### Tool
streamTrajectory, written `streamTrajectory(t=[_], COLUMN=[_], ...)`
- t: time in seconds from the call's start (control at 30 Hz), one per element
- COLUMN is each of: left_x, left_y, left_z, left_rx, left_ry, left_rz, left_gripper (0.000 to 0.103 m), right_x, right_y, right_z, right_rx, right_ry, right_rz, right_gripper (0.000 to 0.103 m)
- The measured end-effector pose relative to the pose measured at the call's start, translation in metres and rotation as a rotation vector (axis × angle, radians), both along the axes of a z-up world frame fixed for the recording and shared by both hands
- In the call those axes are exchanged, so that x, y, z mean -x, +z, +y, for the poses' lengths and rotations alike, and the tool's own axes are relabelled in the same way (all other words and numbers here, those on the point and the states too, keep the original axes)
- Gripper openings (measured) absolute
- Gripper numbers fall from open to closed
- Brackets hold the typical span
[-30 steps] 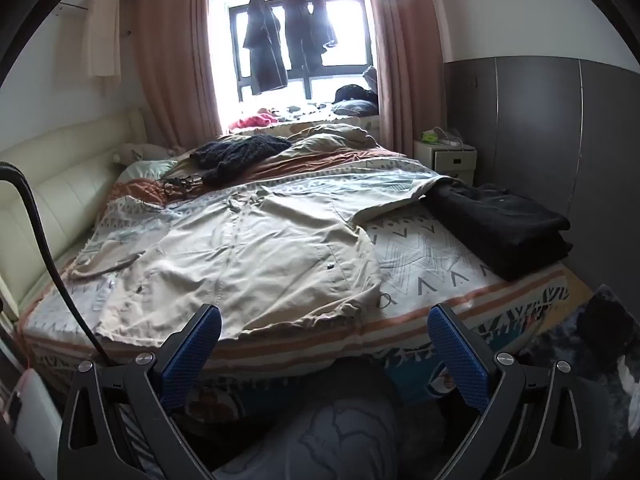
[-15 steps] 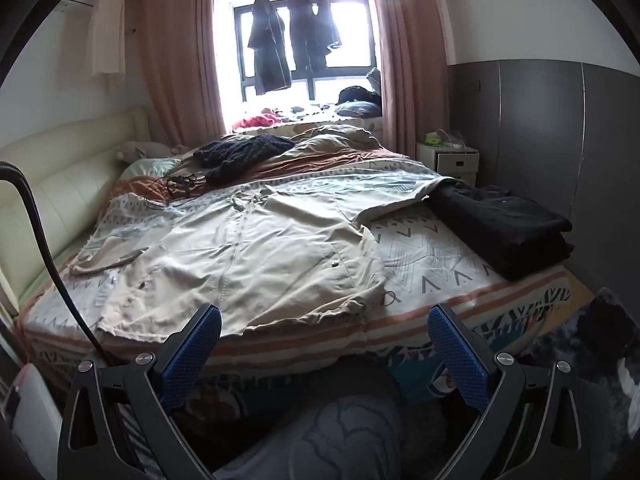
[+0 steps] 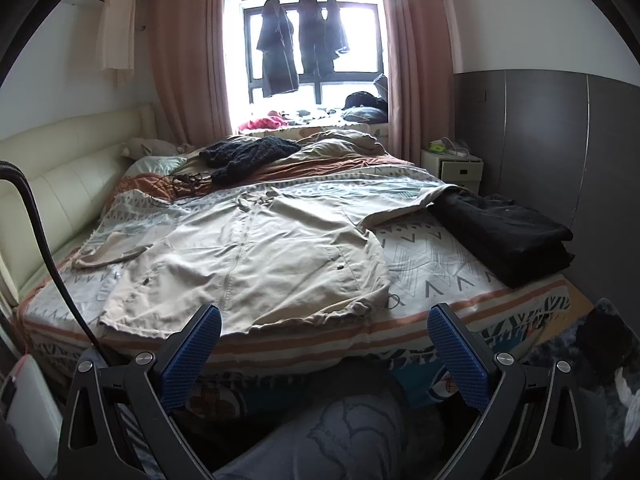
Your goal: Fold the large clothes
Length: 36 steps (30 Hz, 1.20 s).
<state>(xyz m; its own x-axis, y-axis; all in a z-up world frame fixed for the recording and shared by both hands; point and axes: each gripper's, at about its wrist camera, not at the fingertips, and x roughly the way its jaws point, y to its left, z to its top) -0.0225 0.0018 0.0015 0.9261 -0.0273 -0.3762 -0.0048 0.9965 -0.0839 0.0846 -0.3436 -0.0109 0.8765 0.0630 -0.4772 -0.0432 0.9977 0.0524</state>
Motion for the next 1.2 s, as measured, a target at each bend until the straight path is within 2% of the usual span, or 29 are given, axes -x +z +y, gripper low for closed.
streamTrajectory(t=[0.77, 1.2], left_x=[0.006, 0.013], left_y=[-0.003, -0.007], left_z=[-0.007, 0.005], left_rx=[-0.039, -0.027], left_ry=[-0.003, -0.003], left_rz=[-0.022, -0.016], left_gripper=[0.103, 0.103], right_x=[0.001, -0.005], right_y=[-0.001, 0.003], right_z=[-0.002, 0.009], right_rx=[-0.031, -0.042], right_ry=[0.025, 0.019], right_rz=[0.004, 0.012], right_gripper=[0.103, 0.103])
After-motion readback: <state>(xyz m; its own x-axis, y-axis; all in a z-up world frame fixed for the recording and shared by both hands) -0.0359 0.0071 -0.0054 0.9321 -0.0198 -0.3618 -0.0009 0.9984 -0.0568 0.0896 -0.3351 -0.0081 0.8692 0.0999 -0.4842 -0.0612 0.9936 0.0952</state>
